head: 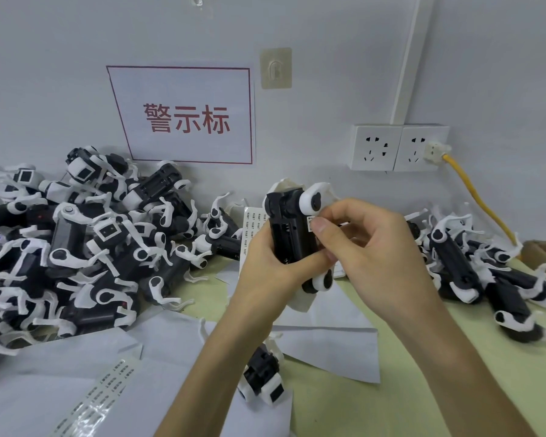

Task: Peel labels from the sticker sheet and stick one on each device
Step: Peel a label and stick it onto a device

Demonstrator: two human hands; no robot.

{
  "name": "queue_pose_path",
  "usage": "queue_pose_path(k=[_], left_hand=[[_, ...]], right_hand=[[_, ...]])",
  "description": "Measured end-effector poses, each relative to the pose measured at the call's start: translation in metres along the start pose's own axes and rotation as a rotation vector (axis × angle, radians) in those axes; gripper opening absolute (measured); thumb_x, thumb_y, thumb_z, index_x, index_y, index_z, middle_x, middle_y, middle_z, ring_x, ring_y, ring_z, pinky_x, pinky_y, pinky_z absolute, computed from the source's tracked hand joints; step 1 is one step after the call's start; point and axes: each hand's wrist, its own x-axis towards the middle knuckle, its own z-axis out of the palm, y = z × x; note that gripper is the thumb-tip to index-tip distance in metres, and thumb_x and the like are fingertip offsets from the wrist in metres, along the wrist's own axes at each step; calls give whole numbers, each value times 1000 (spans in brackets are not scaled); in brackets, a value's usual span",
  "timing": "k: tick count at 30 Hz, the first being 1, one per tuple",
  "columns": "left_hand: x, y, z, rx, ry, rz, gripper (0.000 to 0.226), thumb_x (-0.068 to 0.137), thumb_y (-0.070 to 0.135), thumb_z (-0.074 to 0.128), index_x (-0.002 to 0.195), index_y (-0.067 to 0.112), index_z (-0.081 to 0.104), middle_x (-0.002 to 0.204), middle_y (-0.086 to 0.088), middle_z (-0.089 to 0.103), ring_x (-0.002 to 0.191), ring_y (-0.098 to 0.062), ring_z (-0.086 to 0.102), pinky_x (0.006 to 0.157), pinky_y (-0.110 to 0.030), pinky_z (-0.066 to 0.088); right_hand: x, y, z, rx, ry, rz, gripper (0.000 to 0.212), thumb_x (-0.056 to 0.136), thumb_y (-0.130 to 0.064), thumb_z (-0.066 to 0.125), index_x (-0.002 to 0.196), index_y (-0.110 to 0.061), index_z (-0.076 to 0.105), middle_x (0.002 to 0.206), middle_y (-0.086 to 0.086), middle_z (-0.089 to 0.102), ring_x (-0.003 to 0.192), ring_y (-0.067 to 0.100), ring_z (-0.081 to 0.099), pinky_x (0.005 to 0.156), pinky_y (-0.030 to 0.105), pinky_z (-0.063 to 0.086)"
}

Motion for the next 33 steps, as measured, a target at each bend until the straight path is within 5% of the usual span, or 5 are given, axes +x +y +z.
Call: queue_pose_path(k=[21, 33], left_hand=[[0, 2, 0, 45, -2, 48, 30, 82, -7, 75, 105, 5, 60, 69, -7, 67, 58, -20, 63, 57, -29, 55], [0, 5, -10, 145, -62, 18, 31, 74, 16, 80, 99, 15, 63, 73, 4, 67, 69, -11, 65, 66, -23, 53]], right_hand=[[-2, 1, 1, -31, 38, 36, 10, 91, -29, 72, 81, -29, 72, 70, -14, 70, 66, 6, 67, 60, 11, 45], [0, 5, -5, 20, -23, 39, 14, 91, -23, 73, 77, -25, 72, 67, -7, 72, 62, 9, 67, 61, 16, 48]])
